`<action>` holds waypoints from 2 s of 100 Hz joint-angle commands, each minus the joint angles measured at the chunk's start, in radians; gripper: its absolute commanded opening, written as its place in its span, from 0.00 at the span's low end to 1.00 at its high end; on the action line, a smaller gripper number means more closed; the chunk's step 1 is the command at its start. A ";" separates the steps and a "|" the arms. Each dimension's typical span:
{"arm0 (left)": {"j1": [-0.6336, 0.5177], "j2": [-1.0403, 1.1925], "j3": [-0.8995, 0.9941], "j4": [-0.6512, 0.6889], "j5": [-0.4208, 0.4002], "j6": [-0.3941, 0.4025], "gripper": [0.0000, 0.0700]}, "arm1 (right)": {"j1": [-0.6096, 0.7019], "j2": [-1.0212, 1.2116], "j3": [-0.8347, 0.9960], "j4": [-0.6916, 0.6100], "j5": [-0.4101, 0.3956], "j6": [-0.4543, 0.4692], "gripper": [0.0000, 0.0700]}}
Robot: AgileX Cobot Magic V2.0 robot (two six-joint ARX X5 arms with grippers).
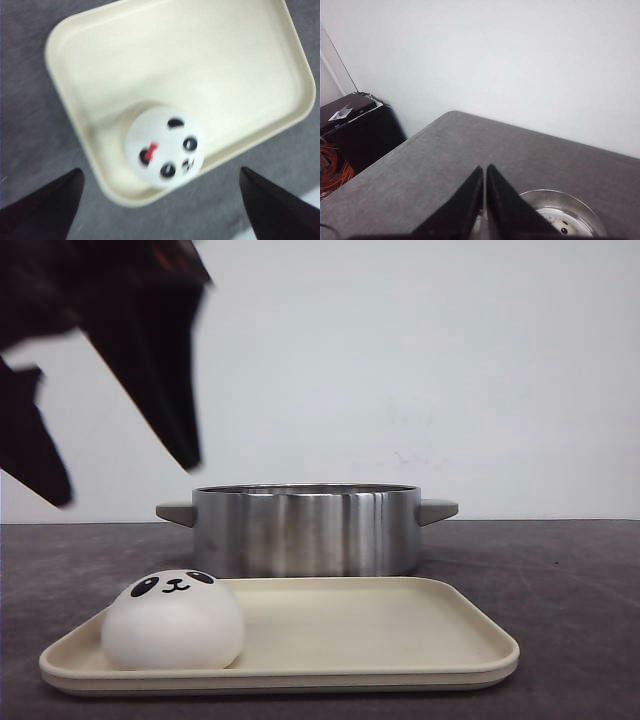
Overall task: Steam buns
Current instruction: 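Reach the left gripper to the last panda bun on the tray and grasp, then lift the bun with the left gripper and release it into the pot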
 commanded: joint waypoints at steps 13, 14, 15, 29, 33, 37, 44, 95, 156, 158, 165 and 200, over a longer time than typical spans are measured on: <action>-0.010 0.174 0.017 0.093 0.042 -0.008 0.85 | 0.019 0.007 0.014 -0.045 -0.006 0.022 0.00; -0.010 0.181 0.017 0.096 0.042 -0.009 0.85 | 0.020 0.006 0.014 -0.047 -0.006 0.022 0.00; -0.010 0.188 0.017 0.098 0.042 -0.010 0.85 | 0.021 0.006 0.014 -0.049 -0.006 0.022 0.00; -0.010 0.271 0.017 0.109 0.043 -0.010 0.85 | 0.047 0.006 0.014 -0.051 -0.007 0.023 0.00; -0.010 0.286 0.017 0.108 0.043 -0.010 0.85 | 0.053 0.006 0.014 -0.051 -0.007 0.023 0.00; -0.010 0.298 0.017 0.109 0.043 -0.010 0.85 | 0.058 0.006 0.014 -0.051 -0.007 0.023 0.00; -0.010 0.311 0.017 0.115 0.043 -0.010 0.85 | 0.065 0.006 0.014 -0.051 -0.007 0.023 0.00; -0.014 0.322 0.018 0.128 0.059 0.051 0.00 | 0.072 0.006 0.014 -0.051 -0.006 0.042 0.00; 0.054 0.241 0.513 0.227 -0.063 0.245 0.00 | 0.076 0.006 0.014 -0.039 -0.006 0.041 0.00; 0.064 0.250 0.513 0.241 -0.063 0.245 0.00 | 0.077 0.006 0.014 -0.039 -0.006 0.041 0.00; 0.087 0.284 0.513 0.266 -0.063 0.244 0.00 | 0.078 0.007 0.014 -0.040 -0.006 0.041 0.00; 0.182 0.534 0.517 0.331 -0.063 0.210 0.00 | 0.085 0.007 0.014 -0.054 -0.007 0.041 0.00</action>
